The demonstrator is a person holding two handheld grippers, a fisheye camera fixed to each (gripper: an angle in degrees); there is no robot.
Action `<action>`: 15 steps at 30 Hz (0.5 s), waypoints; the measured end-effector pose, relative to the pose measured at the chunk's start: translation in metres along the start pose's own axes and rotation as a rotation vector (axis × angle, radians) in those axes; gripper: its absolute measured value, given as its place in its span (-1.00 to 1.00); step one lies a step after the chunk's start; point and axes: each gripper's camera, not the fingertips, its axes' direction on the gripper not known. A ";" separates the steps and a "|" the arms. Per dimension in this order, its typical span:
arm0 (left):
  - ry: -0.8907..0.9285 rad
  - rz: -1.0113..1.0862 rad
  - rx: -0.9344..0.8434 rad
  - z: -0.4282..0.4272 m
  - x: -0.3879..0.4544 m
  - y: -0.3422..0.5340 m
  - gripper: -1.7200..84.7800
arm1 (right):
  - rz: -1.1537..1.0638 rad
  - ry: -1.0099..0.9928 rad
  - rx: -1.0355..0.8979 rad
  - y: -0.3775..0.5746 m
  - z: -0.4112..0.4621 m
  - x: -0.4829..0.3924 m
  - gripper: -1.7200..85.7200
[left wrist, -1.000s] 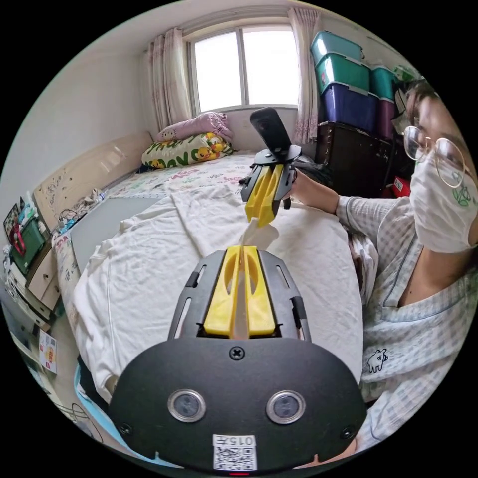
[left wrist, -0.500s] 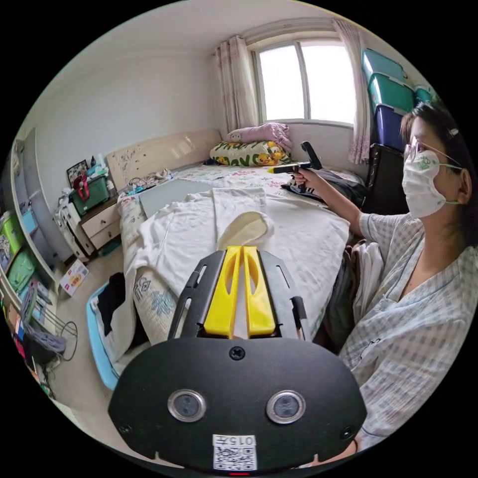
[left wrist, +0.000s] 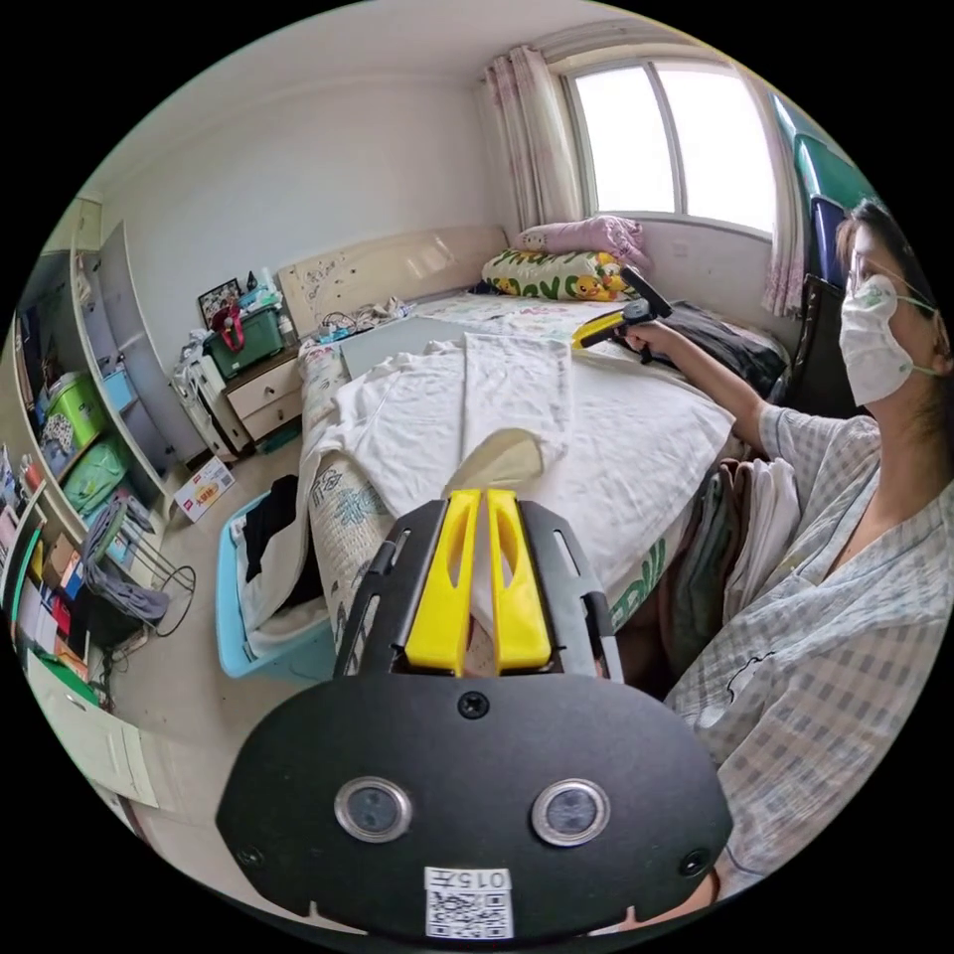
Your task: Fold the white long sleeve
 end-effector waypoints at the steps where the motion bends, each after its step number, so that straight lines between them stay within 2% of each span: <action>1: -0.004 -0.014 0.030 -0.009 0.004 0.003 -0.90 | -0.022 0.049 -0.017 -0.004 0.007 -0.005 -0.82; 4: 0.043 0.004 0.080 -0.016 0.028 0.003 -0.84 | -0.047 0.061 -0.023 -0.013 0.015 -0.009 -0.95; 9: 0.086 0.095 -0.076 0.038 0.075 -0.005 -0.77 | -0.011 0.048 -0.049 -0.027 0.030 -0.001 -0.98; 12: 0.094 0.107 -0.128 0.062 0.092 0.003 -0.77 | -0.015 0.053 -0.043 -0.035 0.037 -0.001 -0.95; 15: 0.093 0.101 -0.117 0.058 0.104 0.012 -0.79 | 0.001 0.022 0.008 -0.041 0.033 0.006 -0.79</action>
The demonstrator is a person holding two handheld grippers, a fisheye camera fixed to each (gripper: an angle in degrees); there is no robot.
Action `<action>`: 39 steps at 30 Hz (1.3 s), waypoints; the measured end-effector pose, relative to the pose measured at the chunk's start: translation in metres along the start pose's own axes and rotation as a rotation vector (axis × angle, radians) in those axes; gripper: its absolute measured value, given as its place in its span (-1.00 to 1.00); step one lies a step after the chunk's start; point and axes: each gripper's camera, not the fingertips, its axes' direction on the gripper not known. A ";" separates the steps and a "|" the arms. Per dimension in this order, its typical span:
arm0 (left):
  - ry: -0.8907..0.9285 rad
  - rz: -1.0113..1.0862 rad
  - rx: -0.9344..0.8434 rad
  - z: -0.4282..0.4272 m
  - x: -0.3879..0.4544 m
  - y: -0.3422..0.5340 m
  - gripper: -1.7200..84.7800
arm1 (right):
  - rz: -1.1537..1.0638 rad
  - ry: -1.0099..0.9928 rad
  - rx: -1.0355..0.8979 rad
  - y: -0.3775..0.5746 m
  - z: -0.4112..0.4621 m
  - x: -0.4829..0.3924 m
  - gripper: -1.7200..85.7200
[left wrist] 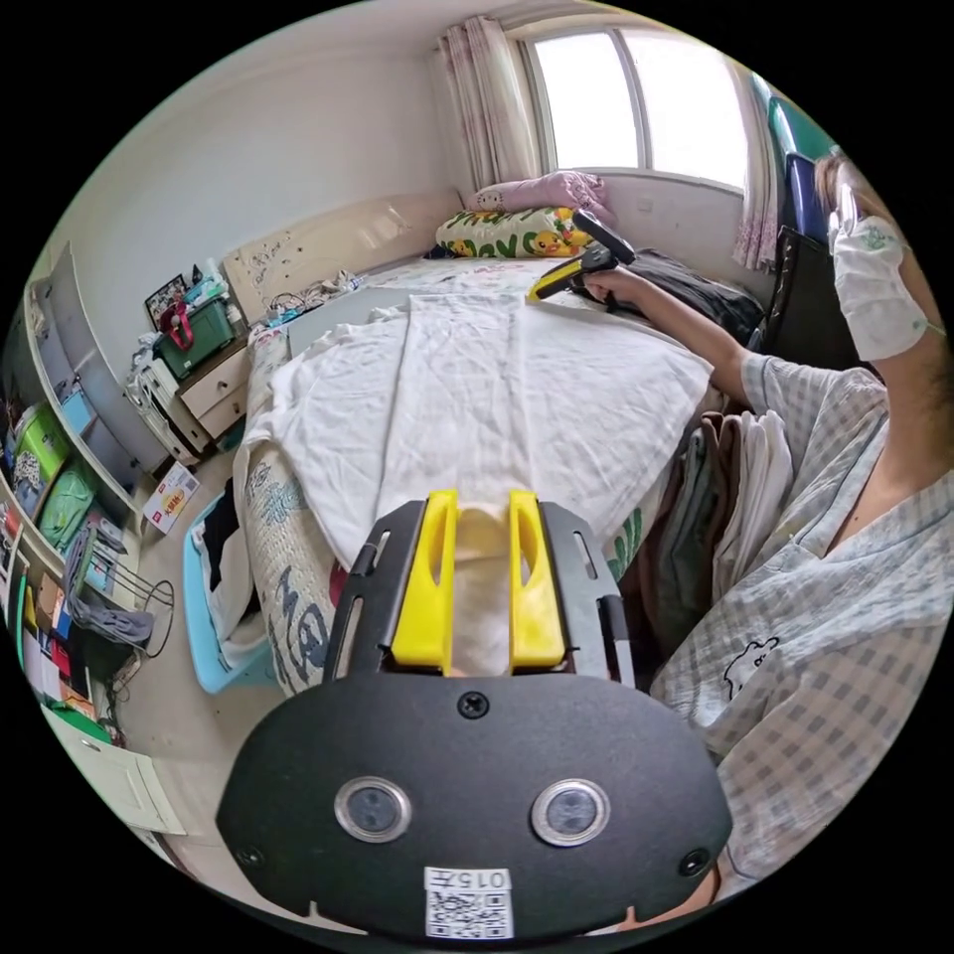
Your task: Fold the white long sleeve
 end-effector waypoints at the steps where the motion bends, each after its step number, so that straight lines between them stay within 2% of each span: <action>1: -0.013 0.001 -0.010 0.000 0.006 0.004 -0.81 | -0.005 -0.048 0.019 -0.003 0.000 0.002 -0.73; 3: -0.046 0.008 -0.030 0.002 0.018 0.012 -0.87 | -0.040 -0.088 0.015 -0.008 0.006 -0.001 -0.73; 6: -0.048 0.019 -0.020 0.001 0.036 0.028 -0.91 | -0.040 0.055 -0.025 -0.018 0.022 -0.008 -0.85; 11: -0.050 -0.007 -0.001 0.002 0.059 0.060 -0.93 | 0.076 -0.053 -0.035 -0.018 0.032 0.031 -0.95; 14: -0.055 -0.036 -0.007 0.003 0.069 0.082 -0.91 | 0.066 -0.036 -0.049 -0.021 0.041 0.033 -0.97; 19: -0.049 -0.152 0.229 -0.032 0.067 0.134 -0.85 | 0.044 -0.009 -0.059 -0.022 0.052 0.035 -0.97; 26: -0.092 -0.219 0.052 0.043 0.071 0.193 -0.84 | 0.048 -0.022 -0.039 -0.009 0.065 0.051 -0.94; 29: -0.049 -0.234 0.109 0.049 0.074 0.235 -0.85 | 0.037 0.000 -0.039 -0.002 0.071 0.054 -0.93; 31: -0.030 -0.295 0.174 0.045 0.062 0.267 -0.84 | 0.032 0.012 -0.035 0.003 0.075 0.056 -0.93; 34: -0.110 -0.462 0.328 0.036 0.019 0.340 -0.82 | 0.035 0.014 -0.021 0.015 0.079 0.064 -0.90; 37: -0.188 -0.601 0.311 0.057 -0.042 0.415 -0.78 | 0.148 -0.042 -0.084 0.024 0.072 0.085 -0.85; 39: -0.193 -0.656 0.289 0.084 -0.081 0.461 -0.74 | 0.244 -0.045 -0.045 0.035 0.049 0.095 -0.84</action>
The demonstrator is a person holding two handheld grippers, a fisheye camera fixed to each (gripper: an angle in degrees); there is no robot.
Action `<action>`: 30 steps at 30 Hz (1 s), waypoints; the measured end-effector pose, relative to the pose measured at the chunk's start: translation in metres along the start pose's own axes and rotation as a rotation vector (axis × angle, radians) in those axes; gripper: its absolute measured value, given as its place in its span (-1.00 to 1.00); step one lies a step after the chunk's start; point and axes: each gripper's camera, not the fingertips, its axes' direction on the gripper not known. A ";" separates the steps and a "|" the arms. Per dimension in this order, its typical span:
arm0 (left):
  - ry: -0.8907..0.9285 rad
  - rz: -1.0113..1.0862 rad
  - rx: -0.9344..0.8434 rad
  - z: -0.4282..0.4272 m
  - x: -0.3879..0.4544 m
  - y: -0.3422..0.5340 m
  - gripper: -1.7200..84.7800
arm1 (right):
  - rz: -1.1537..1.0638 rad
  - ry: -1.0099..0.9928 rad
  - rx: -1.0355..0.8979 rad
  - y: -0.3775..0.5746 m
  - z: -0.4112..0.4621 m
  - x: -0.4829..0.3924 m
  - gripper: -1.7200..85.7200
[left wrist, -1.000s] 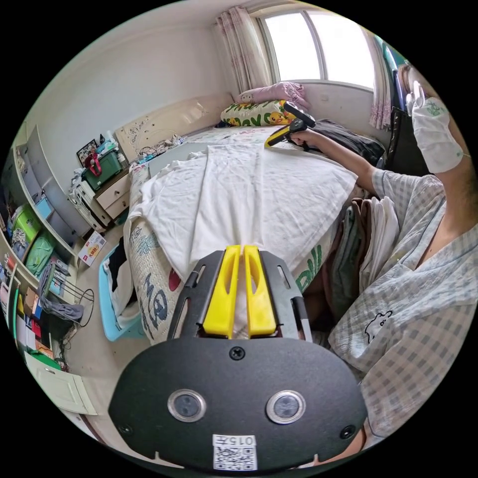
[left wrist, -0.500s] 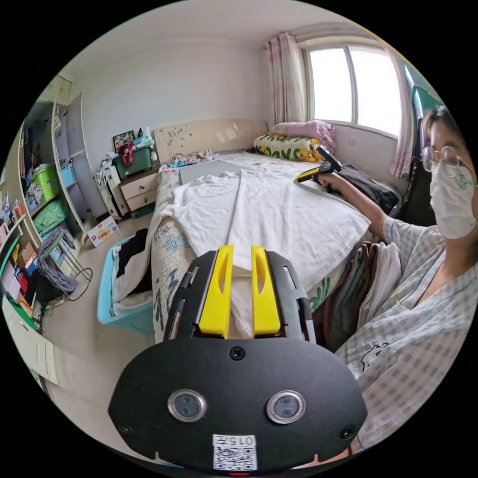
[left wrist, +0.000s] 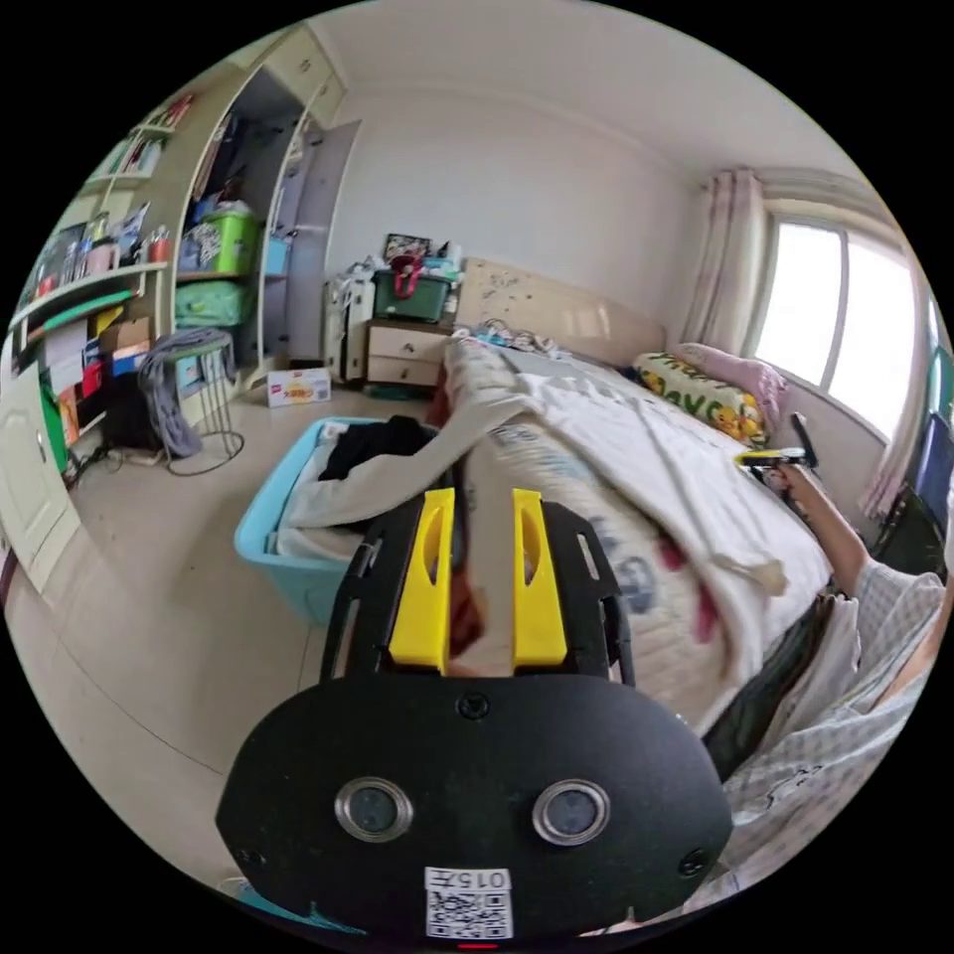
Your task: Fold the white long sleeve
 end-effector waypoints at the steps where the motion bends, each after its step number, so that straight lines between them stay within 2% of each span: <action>1: 0.002 -0.098 0.000 0.020 -0.044 0.015 -0.72 | 0.041 -0.008 0.072 0.011 -0.022 0.000 -0.84; 3: 0.046 -0.327 0.001 0.053 -0.114 0.040 -0.69 | 0.047 -0.045 0.183 0.031 -0.055 -0.014 -0.85; 5: 0.068 -0.582 0.029 0.099 -0.184 0.070 -0.66 | -0.056 -0.089 0.267 0.053 -0.084 -0.061 -0.86; 9: 0.021 -0.847 0.051 0.164 -0.241 0.095 -0.63 | -0.300 -0.146 0.276 0.076 -0.086 -0.162 -0.84; 14: 0.005 -1.084 -0.054 0.256 -0.287 0.114 -0.67 | -0.480 -0.499 0.257 0.094 -0.049 -0.246 -0.81; 21: -0.047 -1.112 -0.138 0.320 -0.289 0.123 -0.66 | -0.646 -0.632 0.094 0.113 0.006 -0.264 -0.80; 24: -0.065 -1.073 -0.144 0.334 -0.280 0.110 -0.79 | -0.671 -0.620 0.078 0.128 0.016 -0.262 -0.81; 25: -0.041 -1.044 -0.124 0.334 -0.273 0.100 -0.89 | -0.664 -0.614 0.092 0.135 0.019 -0.258 -0.81; 27: -0.052 -0.944 -0.079 0.326 -0.253 0.073 -0.93 | -0.645 -0.610 0.117 0.146 0.021 -0.250 -0.82; 30: -0.174 -0.654 -0.002 0.295 -0.185 -0.007 -0.96 | -0.585 -0.592 0.151 0.162 0.025 -0.235 -0.83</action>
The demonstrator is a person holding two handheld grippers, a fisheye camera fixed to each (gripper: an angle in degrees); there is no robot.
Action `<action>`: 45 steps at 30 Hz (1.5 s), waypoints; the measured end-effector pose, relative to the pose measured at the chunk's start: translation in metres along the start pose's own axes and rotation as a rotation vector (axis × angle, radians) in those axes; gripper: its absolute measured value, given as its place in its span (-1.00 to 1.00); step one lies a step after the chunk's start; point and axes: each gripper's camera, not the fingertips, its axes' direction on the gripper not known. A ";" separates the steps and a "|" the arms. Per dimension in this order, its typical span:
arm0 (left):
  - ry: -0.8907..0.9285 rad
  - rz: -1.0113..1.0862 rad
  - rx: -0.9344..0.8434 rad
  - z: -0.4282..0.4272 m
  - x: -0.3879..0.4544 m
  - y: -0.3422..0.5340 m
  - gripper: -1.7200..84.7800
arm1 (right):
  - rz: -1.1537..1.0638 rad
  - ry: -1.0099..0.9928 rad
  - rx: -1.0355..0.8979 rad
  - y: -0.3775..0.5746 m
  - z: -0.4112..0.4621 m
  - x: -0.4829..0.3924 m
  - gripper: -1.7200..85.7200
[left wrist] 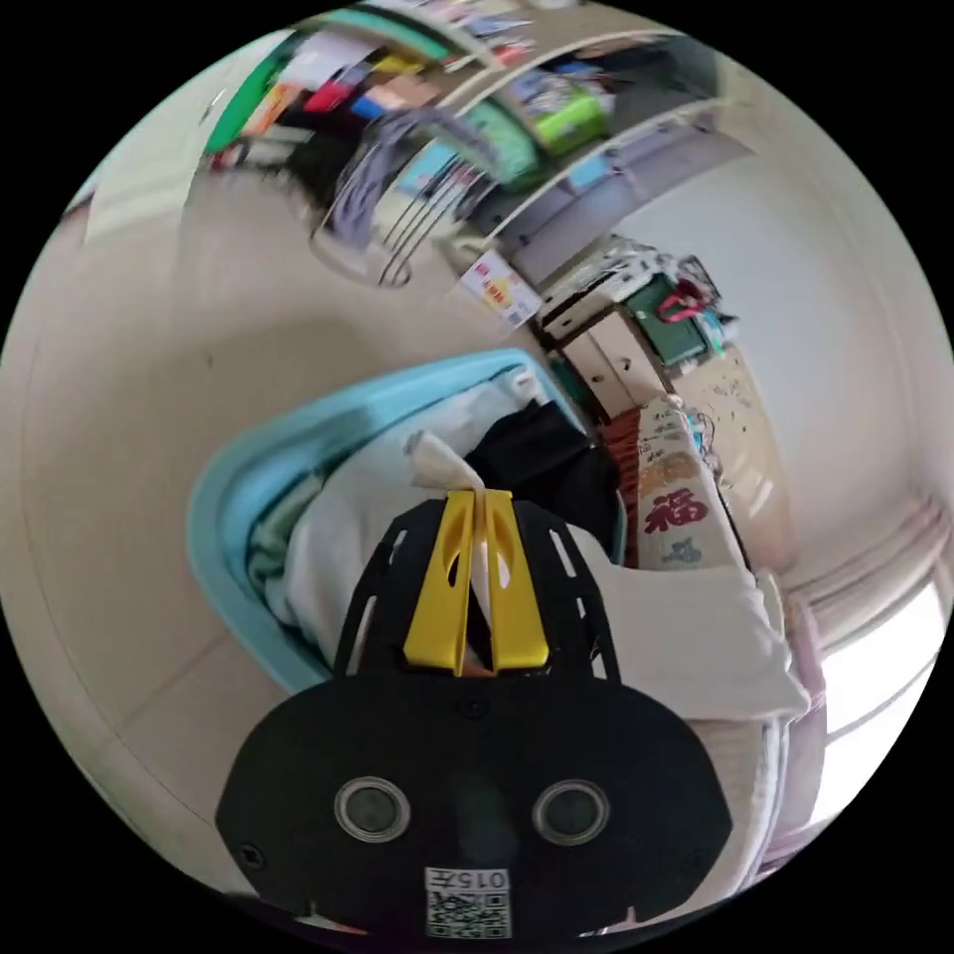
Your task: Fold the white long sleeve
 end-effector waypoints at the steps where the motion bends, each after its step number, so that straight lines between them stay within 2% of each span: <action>1: 0.015 0.134 0.066 -0.026 0.051 -0.006 -0.96 | 0.020 0.021 0.025 0.009 -0.004 0.001 -0.83; 3: 0.058 0.364 0.187 -0.073 0.138 -0.005 -0.96 | 0.056 0.056 0.077 0.022 -0.014 0.002 -0.83; 5: 0.204 0.681 0.275 -0.132 0.259 0.018 -0.96 | 0.087 0.120 0.149 0.037 -0.030 0.002 -0.83; 8: 0.457 1.039 0.244 -0.184 0.393 0.070 -0.95 | 0.105 0.237 0.219 0.053 -0.046 0.000 -0.82; 9: 0.503 1.100 0.230 -0.192 0.416 0.082 -0.95 | 0.104 0.264 0.231 0.056 -0.049 -0.001 -0.82; 11: 0.676 1.279 0.100 -0.207 0.499 0.126 -0.94 | 0.066 0.376 0.261 0.066 -0.055 -0.007 -0.81; 14: 0.778 1.482 -0.007 -0.198 0.570 0.177 -0.94 | 0.031 0.513 0.231 0.087 -0.043 -0.015 -0.76; 16: 0.803 1.528 -0.034 -0.180 0.591 0.199 -0.94 | 0.050 0.522 0.233 0.107 -0.030 -0.014 -0.73; 19: 0.890 1.640 -0.170 -0.149 0.608 0.223 -0.94 | 0.062 0.474 0.217 0.136 0.000 -0.012 -0.70; 21: 0.864 1.654 -0.158 -0.146 0.618 0.221 -0.94 | 0.063 0.414 0.213 0.147 0.017 -0.013 -0.67; 25: 0.879 1.633 -0.113 -0.147 0.629 0.198 -0.94 | 0.019 0.463 0.202 0.140 0.046 -0.030 -0.65; 29: 0.890 1.653 -0.073 -0.152 0.633 0.176 -0.94 | -0.001 0.412 0.026 0.120 0.094 -0.029 -0.64; 31: 0.885 1.662 -0.071 -0.153 0.635 0.167 -0.94 | 0.029 0.438 0.025 0.117 0.105 -0.025 -0.65; 34: 0.869 1.683 -0.054 -0.157 0.634 0.153 -0.93 | 0.060 0.481 0.010 0.114 0.121 -0.021 -0.73; 37: 0.849 1.690 -0.028 -0.163 0.626 0.132 -0.90 | 0.055 0.517 -0.013 0.112 0.136 -0.022 -0.91; 39: 0.849 1.669 -0.003 -0.168 0.614 0.109 -0.87 | 0.054 0.561 0.019 0.116 0.137 -0.023 -0.95; 42: 0.814 1.526 0.090 -0.176 0.583 0.049 -0.81 | 0.091 0.724 0.075 0.127 0.117 -0.017 -0.97; 44: 0.654 1.284 0.263 -0.173 0.548 -0.005 -0.79 | 0.144 0.819 0.179 0.137 0.080 -0.012 -0.97; 45: 0.602 1.236 0.299 -0.172 0.539 -0.016 -0.78 | 0.152 0.838 0.200 0.139 0.071 -0.012 -0.97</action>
